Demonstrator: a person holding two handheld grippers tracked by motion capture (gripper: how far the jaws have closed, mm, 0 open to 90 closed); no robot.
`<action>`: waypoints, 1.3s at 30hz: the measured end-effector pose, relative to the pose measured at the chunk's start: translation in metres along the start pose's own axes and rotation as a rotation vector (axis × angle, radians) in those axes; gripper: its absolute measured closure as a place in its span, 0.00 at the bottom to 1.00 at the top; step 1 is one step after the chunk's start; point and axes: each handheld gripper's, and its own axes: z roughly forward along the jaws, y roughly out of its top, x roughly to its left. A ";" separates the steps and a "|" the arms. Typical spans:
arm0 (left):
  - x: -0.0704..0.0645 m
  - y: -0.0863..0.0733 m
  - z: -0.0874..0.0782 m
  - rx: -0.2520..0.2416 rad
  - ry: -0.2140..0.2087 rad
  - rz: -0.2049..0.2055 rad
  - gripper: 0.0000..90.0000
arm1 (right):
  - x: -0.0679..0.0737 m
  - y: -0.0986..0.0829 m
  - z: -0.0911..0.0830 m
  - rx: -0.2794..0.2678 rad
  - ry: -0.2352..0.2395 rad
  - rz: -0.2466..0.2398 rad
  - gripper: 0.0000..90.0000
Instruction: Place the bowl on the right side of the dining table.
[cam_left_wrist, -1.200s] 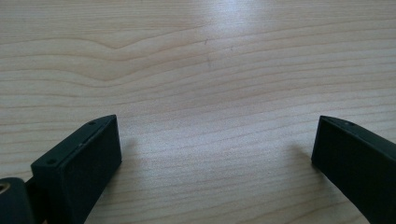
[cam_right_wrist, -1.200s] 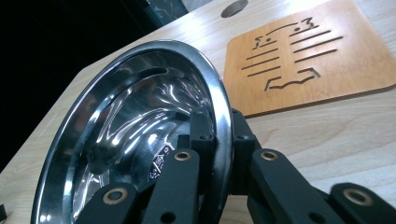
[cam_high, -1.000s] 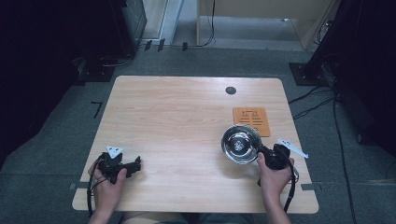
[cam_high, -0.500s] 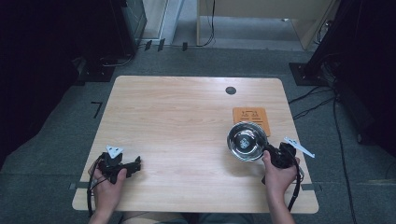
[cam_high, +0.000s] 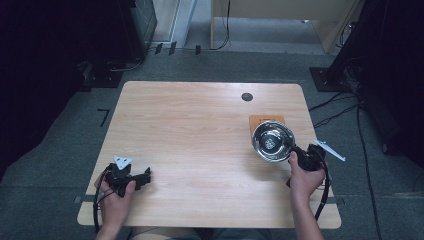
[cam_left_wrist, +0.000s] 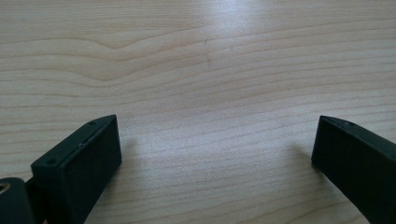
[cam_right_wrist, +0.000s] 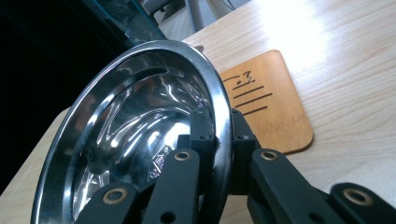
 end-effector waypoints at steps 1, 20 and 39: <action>0.000 0.000 0.000 0.000 0.000 0.000 0.01 | -0.001 0.001 0.002 -0.001 -0.001 0.005 0.95; 0.000 0.000 0.000 0.000 0.000 0.000 0.01 | -0.006 0.016 0.032 -0.018 -0.072 0.049 0.95; 0.000 0.000 0.000 0.000 0.000 0.000 0.01 | -0.012 0.026 0.055 -0.010 -0.126 0.107 0.95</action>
